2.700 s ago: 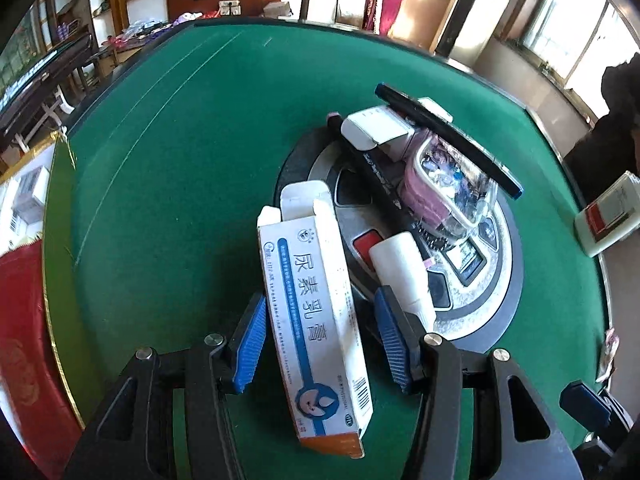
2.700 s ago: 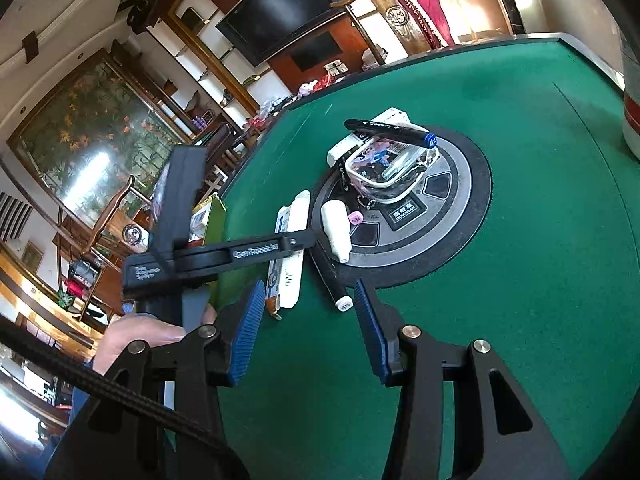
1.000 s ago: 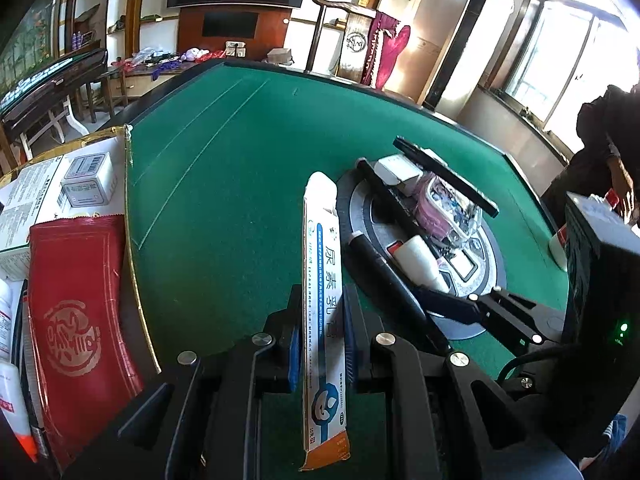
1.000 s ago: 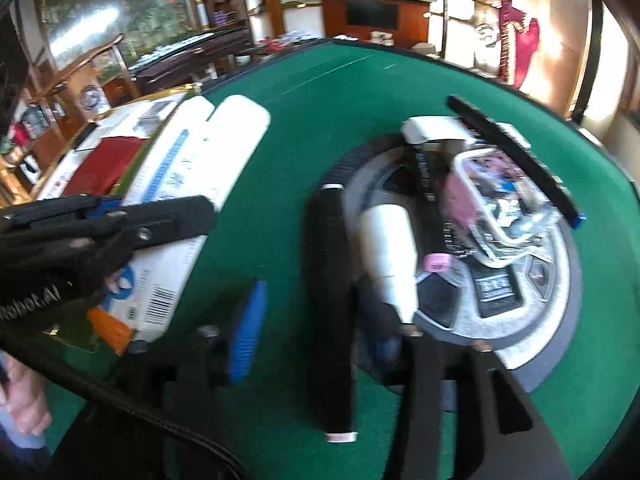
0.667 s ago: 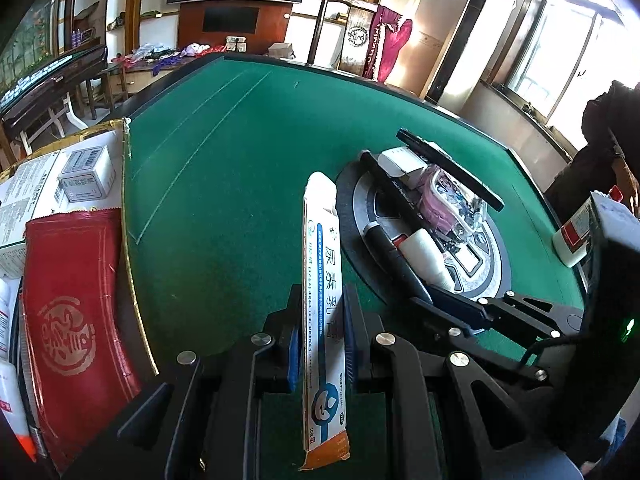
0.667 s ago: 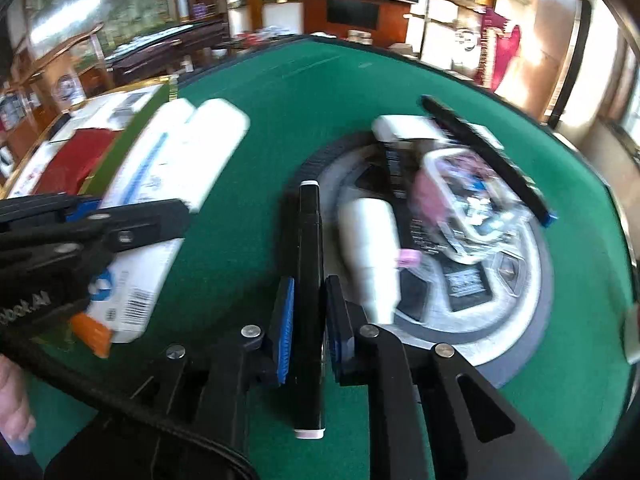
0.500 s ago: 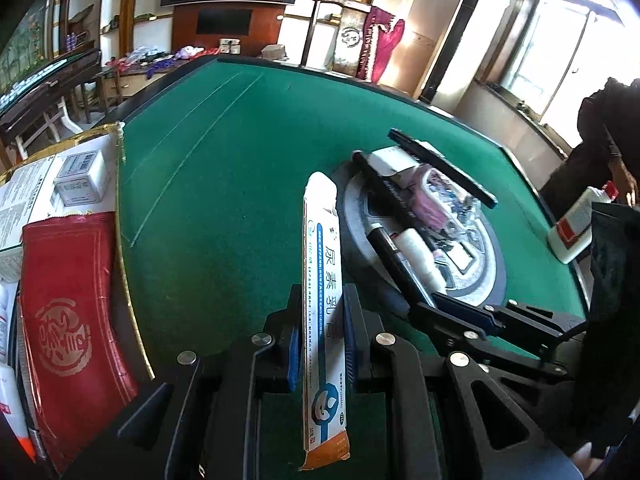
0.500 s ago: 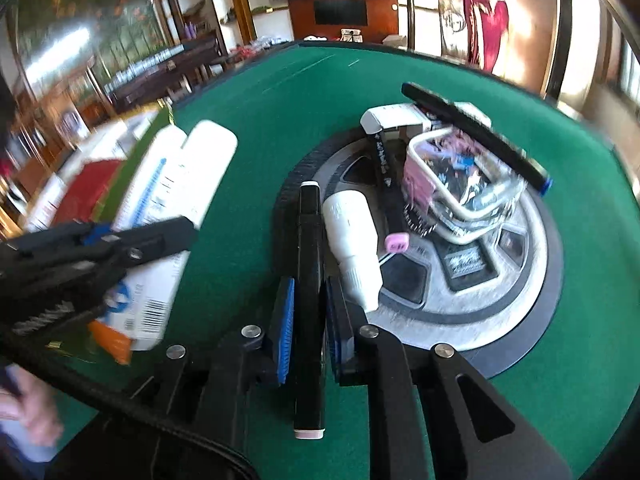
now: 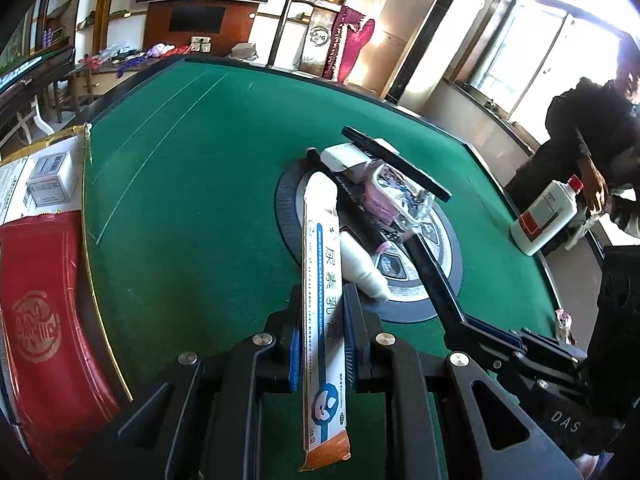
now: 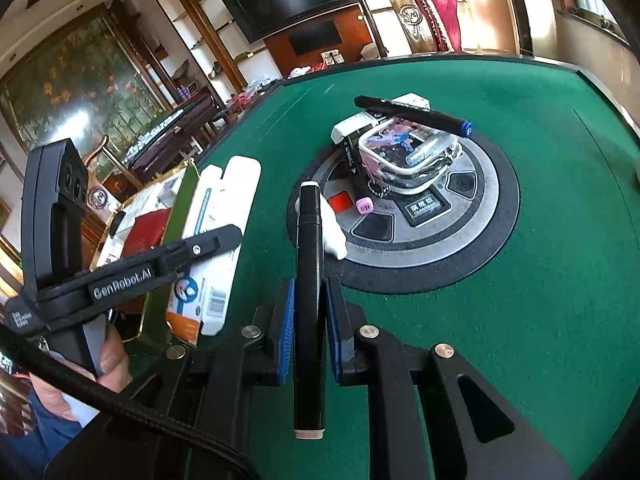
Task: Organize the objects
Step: 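Lift the cream box and marker and carry them toward the tray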
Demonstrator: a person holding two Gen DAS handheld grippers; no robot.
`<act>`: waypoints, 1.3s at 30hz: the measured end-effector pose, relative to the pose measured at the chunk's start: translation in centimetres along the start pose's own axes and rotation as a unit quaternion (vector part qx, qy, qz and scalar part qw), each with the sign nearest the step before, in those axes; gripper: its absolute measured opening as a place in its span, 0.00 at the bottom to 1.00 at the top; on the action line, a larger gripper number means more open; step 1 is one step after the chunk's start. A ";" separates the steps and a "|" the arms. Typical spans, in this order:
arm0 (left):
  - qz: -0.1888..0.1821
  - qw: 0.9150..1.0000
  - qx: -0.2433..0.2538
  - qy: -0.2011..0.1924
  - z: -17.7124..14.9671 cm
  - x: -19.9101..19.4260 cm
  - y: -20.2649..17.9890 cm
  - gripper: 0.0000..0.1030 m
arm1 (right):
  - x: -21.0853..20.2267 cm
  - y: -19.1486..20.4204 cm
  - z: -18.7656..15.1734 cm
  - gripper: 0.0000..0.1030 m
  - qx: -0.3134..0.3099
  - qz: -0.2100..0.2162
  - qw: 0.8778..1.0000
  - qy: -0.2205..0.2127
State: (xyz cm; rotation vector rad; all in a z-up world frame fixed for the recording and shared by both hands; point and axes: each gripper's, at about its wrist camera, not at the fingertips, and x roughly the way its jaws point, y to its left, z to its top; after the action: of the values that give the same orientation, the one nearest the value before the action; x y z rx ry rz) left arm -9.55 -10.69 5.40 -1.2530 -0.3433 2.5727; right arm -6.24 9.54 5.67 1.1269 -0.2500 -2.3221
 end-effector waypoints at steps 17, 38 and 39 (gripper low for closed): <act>-0.023 0.999 0.017 -0.036 0.2 -2.7 -1.1 0.14 | -1.7 0.7 0.4 0.12 -0.013 0.009 0.999 -0.031; -0.035 0.996 -0.002 -0.086 0.1 -7.9 0.1 0.14 | -3.2 3.8 0.5 0.13 -0.008 0.025 0.997 -0.078; -0.033 0.996 -0.005 -0.087 -0.1 -8.1 0.3 0.14 | -3.2 4.0 0.4 0.13 -0.009 0.026 0.997 -0.078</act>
State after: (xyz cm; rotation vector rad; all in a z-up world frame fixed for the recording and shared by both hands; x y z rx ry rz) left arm -4.68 -13.64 11.22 -1.0059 -0.4254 2.6315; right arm -3.40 7.89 9.62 0.9191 -0.3113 -2.3634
